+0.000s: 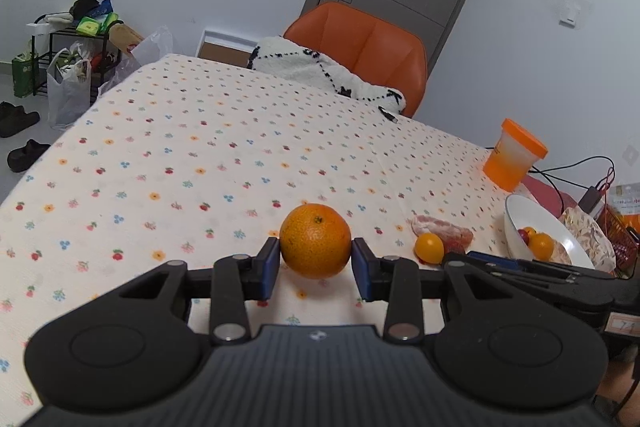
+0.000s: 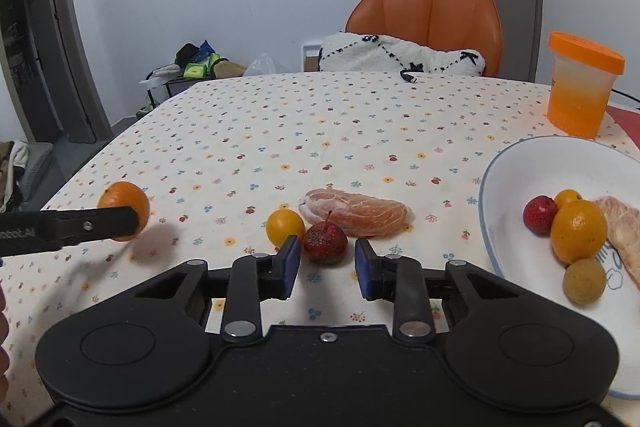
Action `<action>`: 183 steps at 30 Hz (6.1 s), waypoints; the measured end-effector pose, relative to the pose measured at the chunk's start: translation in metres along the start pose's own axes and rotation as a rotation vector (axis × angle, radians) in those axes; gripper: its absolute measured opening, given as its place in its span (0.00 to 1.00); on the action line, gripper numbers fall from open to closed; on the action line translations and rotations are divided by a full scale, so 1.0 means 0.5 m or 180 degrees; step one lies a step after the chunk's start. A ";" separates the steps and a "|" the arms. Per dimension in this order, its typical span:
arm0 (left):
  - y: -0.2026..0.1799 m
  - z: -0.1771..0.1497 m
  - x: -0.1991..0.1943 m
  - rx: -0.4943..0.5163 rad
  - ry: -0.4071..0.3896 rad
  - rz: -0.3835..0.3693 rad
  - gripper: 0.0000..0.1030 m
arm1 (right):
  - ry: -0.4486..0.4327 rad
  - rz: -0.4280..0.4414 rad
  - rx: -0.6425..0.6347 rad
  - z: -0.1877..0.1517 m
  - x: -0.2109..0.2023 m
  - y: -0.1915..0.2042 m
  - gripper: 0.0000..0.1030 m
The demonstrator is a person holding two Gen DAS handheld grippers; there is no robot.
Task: Organize fruits
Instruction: 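Grasp the large orange with the left tool while the right tool grasps the red plum, then carry the orange and plum over the white plate with both tools, then open both tools to release the orange and plum onto the plate, then move both open tools back toward the remaining mandarin and pomelo segment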
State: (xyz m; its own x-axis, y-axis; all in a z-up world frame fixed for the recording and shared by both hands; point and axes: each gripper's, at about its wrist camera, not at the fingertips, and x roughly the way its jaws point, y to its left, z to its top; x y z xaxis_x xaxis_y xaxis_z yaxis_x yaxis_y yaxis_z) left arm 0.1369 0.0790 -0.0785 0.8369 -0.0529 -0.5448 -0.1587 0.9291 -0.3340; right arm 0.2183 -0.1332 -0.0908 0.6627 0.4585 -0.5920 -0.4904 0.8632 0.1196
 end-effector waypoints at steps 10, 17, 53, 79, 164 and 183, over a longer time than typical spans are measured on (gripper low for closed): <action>0.006 0.000 0.006 -0.0008 0.0026 0.0013 0.36 | -0.0022 0.0024 -0.0045 0.004 0.006 0.001 0.23; -0.015 0.000 0.009 0.0046 0.0034 -0.0035 0.36 | -0.0058 0.0022 0.0010 0.000 -0.027 -0.005 0.23; -0.255 -0.018 0.029 0.0542 0.0081 -0.0604 0.36 | -0.0565 -0.0486 0.0478 -0.046 -0.232 -0.164 0.23; -0.388 -0.052 0.069 0.0844 0.0229 -0.0915 0.36 | -0.0493 -0.0669 0.0757 -0.099 -0.251 -0.246 0.24; -0.117 0.006 -0.035 0.0556 0.0042 0.0104 0.96 | -0.0398 -0.0277 0.0711 -0.050 -0.217 -0.057 1.00; -0.097 0.033 0.010 0.0386 0.0160 -0.0083 0.92 | -0.0318 -0.0033 0.0650 -0.017 -0.161 -0.032 0.95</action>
State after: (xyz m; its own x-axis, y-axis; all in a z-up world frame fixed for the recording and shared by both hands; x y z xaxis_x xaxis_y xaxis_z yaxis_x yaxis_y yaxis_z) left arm 0.1574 0.0395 -0.0522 0.8121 -0.0931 -0.5760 -0.0701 0.9645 -0.2547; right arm 0.1683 -0.1858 -0.0517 0.7249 0.4592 -0.5136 -0.3652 0.8882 0.2787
